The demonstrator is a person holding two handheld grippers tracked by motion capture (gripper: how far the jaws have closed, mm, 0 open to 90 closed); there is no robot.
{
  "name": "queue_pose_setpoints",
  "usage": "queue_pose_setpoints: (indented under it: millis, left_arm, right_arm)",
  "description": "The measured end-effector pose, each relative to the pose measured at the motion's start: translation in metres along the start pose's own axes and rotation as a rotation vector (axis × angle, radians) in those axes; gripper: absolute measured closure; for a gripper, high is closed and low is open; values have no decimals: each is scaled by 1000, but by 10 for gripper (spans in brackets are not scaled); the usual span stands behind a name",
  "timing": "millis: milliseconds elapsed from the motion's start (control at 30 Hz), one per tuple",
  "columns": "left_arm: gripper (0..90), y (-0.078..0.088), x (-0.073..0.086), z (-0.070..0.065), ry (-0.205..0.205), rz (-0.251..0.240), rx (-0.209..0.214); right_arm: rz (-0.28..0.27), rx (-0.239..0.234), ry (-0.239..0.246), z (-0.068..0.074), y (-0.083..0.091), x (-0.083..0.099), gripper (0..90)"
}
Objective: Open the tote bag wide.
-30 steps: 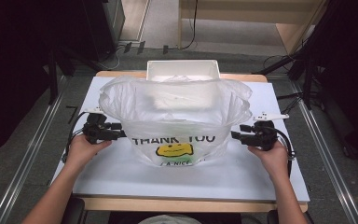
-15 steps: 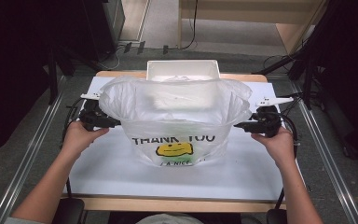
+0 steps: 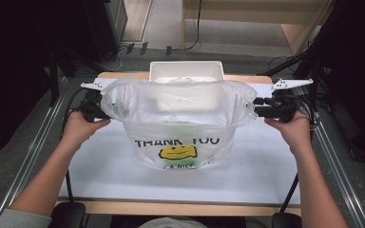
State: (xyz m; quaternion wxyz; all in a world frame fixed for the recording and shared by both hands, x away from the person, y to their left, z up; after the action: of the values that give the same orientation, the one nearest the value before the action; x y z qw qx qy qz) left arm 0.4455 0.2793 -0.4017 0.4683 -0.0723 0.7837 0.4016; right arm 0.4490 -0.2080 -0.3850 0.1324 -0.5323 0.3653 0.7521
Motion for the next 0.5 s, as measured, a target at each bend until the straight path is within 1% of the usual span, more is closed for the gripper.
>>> queue_pose_setpoints:
  millis: [33, 67, 100, 133, 167, 200, 233, 267, 300, 333, 367, 400, 433, 467, 500]
  left_arm:
    - [536, 0, -4, 0, 11, -4, 11]
    - [546, 0, -6, 1, 17, 6, 22]
    - [569, 1, -11, 2, 39, 22, 32]
    - [627, 2, -16, 1, 43, 31, 43]
    - [655, 2, -16, 1, 43, 31, 43]
    - [672, 3, -20, 0, 35, 21, 55]
    - [672, 4, -24, -2, 21, 17, 70]
    - [687, 6, -30, -3, 2, 18, 70]
    - [714, 7, -34, -3, -21, 18, 59]
    - [719, 9, -38, -3, -34, 23, 49]
    - [728, 13, -48, -2, -63, 26, 41]
    - [728, 13, -48, -2, -63, 26, 41]
    - [726, 15, -54, -2, -71, 22, 36]
    - [726, 17, -60, 0, -79, 22, 31]
    - [727, 21, -67, 1, -87, 17, 28]
  right_arm:
    - [0, -2, 4, -1, 0, -4, 547]
    - [1, -4, 5, -2, 1, -8, 552]
    - [-1, -6, -1, -3, 2, -13, 575]
    - [-19, -11, -4, -4, 4, -23, 619]
    - [-26, -19, -4, -5, 6, -28, 636]
    - [-34, -24, -5, -5, 7, -33, 654]
    - [-34, -24, -5, -5, 7, -33, 654]
    - [-41, -32, -4, -5, 9, -38, 679]
    - [-50, -48, 6, -5, 10, -45, 688]
    - [-65, -60, 11, -5, 12, -50, 703]
    - [-84, -84, 9, -6, 14, -59, 703]
    - [-92, -95, 10, -6, 15, -64, 703]
    - [-98, -91, 7, -7, 16, -69, 704]
    - [-98, -91, 7, -7, 16, -69, 704]
    - [-100, -83, 2, -9, 17, -74, 716]
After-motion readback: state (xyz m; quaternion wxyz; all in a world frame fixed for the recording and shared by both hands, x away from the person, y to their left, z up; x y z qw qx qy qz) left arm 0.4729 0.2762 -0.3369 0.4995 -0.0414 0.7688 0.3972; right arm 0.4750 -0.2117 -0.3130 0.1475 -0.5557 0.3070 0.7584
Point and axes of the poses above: each handheld gripper's, and its own axes: y roughly backward along the jaws, x roughly out of its underside, z roughly to its left, the point moved 6 cm from there along -y, roughly forward along the jaws, and after that the axes turned 9 degrees about -z, right-handed, at the moved point
